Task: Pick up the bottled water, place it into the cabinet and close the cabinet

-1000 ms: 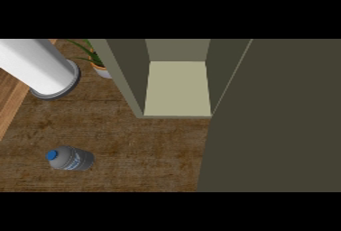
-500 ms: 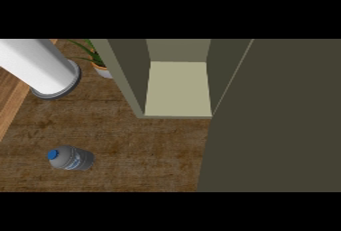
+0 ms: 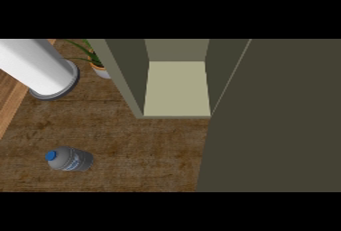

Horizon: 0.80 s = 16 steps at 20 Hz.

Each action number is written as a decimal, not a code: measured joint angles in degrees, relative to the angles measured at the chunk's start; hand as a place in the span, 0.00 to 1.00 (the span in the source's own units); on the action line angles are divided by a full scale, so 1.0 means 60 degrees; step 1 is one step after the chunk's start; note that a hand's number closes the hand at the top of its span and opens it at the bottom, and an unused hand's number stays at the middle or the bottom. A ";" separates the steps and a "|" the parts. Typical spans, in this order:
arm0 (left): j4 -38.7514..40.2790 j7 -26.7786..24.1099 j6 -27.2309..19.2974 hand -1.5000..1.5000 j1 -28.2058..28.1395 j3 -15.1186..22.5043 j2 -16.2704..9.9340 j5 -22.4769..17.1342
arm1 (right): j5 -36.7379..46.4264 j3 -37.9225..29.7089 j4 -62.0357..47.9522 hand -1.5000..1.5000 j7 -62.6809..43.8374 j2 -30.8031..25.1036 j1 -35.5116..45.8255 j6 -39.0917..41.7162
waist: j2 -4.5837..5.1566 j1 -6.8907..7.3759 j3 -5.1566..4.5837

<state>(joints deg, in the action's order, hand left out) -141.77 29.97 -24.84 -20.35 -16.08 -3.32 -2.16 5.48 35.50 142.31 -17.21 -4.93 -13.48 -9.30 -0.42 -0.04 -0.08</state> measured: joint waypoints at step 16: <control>0.2585 -0.2702 0.0597 0.00 0.0008 -0.0124 0.0506 -0.0899 | 0.0173 0.0108 -0.0037 0.00 -0.0069 -0.0759 0.0433 -0.0644 | 0.0035 -0.0027 0.0000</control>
<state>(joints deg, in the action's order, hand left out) -126.26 13.76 -21.26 -20.30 -16.82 -0.28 -7.55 6.52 36.15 142.09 -17.62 -9.49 -10.89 -13.16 -0.20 -0.21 -0.08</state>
